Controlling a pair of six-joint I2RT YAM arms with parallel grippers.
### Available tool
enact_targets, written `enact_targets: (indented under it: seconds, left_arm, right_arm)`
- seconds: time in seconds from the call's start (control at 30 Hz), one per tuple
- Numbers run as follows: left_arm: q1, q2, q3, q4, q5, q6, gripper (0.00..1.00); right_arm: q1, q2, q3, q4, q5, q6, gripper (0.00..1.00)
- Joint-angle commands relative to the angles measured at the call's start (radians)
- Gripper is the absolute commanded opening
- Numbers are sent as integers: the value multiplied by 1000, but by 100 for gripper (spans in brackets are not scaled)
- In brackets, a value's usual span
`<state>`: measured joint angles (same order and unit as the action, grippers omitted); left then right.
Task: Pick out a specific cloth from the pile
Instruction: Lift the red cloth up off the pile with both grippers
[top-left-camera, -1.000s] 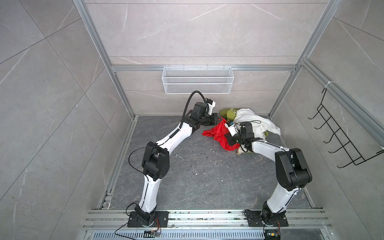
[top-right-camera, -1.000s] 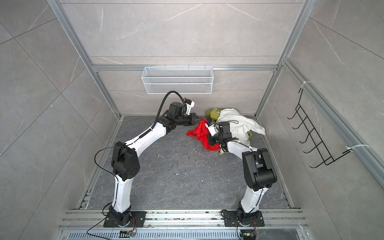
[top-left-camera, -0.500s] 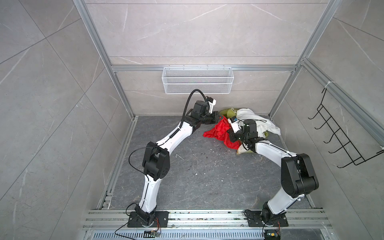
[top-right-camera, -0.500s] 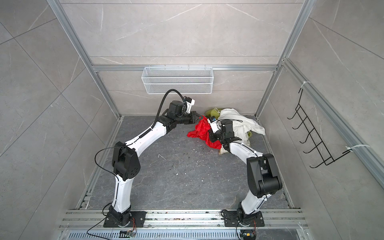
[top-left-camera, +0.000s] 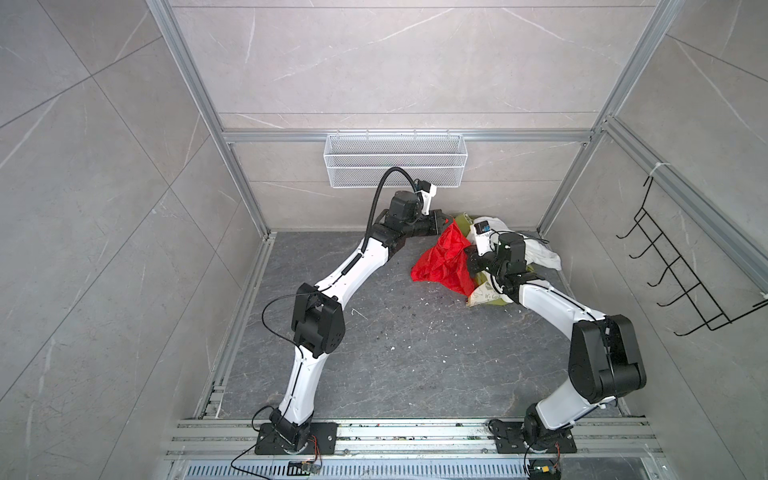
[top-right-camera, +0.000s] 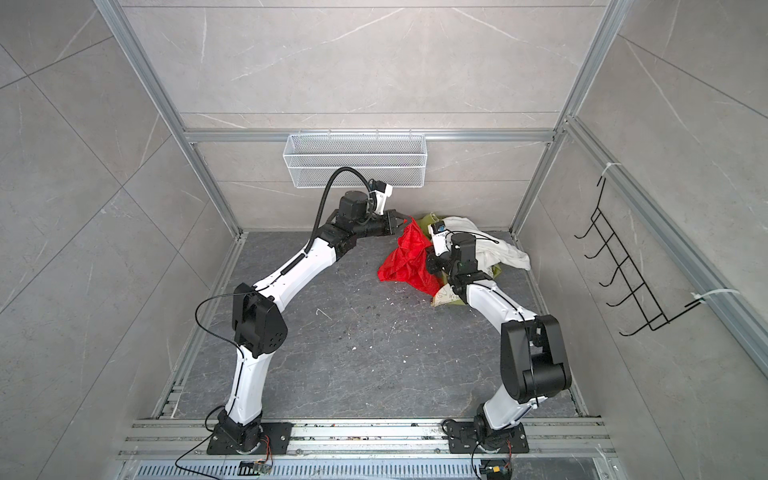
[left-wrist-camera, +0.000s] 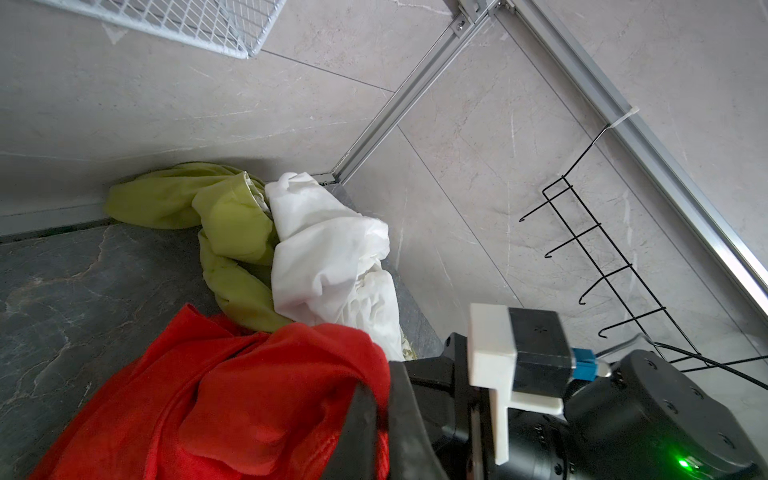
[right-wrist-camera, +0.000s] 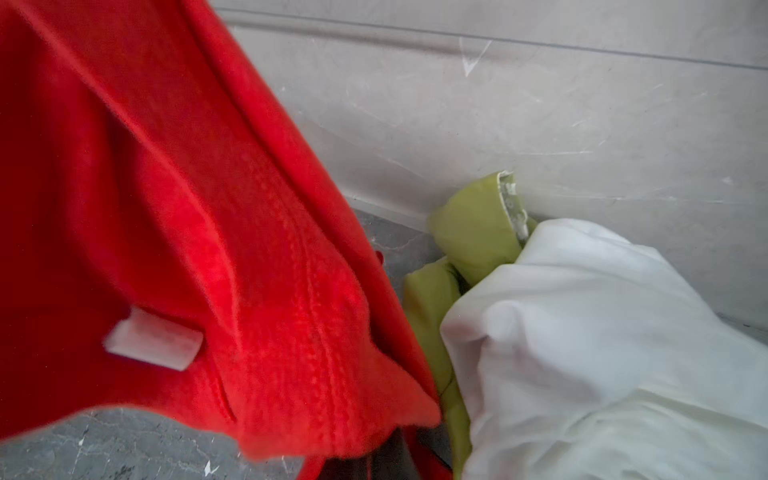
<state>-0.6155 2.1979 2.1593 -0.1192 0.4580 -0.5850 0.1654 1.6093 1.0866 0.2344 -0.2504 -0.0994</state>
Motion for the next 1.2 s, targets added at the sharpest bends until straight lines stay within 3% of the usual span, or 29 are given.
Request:
enact_targets:
  seconds: [0.0, 1.17]
  left_arm:
    - [-4, -17, 61, 108, -3, -19, 0]
    - [-7, -136, 18, 125, -45, 65, 0]
  right_arm:
    - [-2, -58, 26, 55, -9, 45, 0]
    - [11, -183, 160, 0, -70, 121, 0]
